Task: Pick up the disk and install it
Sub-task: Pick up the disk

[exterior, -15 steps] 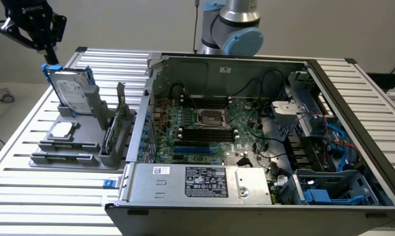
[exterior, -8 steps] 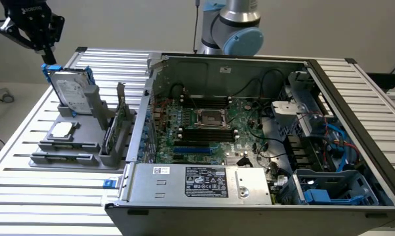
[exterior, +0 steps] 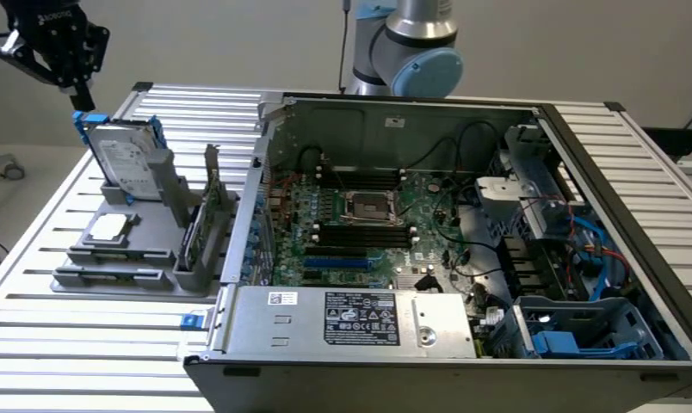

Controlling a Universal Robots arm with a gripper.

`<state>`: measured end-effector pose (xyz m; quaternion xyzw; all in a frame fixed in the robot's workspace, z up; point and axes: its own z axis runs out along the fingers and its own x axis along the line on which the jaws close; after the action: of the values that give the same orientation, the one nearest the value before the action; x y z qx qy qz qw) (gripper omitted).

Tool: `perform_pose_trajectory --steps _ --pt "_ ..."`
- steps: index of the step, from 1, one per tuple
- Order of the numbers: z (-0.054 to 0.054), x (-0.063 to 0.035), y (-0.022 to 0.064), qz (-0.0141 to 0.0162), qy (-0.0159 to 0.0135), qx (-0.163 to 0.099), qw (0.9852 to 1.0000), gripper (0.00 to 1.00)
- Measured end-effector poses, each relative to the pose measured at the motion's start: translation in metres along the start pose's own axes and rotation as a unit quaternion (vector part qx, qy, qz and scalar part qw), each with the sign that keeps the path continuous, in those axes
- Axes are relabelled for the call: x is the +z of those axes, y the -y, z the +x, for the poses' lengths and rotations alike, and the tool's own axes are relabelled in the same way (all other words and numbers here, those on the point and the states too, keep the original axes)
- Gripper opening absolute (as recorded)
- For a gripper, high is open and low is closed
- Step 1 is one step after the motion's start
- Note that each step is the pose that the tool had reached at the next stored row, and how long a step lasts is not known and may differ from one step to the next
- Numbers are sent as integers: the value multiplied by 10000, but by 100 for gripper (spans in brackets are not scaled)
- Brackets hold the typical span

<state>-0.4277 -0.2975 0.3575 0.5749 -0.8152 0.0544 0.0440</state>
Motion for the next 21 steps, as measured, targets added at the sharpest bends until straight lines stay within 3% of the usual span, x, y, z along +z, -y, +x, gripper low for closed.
perform_pose_trajectory --steps 3,10,21 --pt "0 1 0 -14 72 -157 9998 11" --pt "-1 7 -1 -4 200 -593 9980 11" --pt "-2 21 -3 4 397 -1236 9915 11"
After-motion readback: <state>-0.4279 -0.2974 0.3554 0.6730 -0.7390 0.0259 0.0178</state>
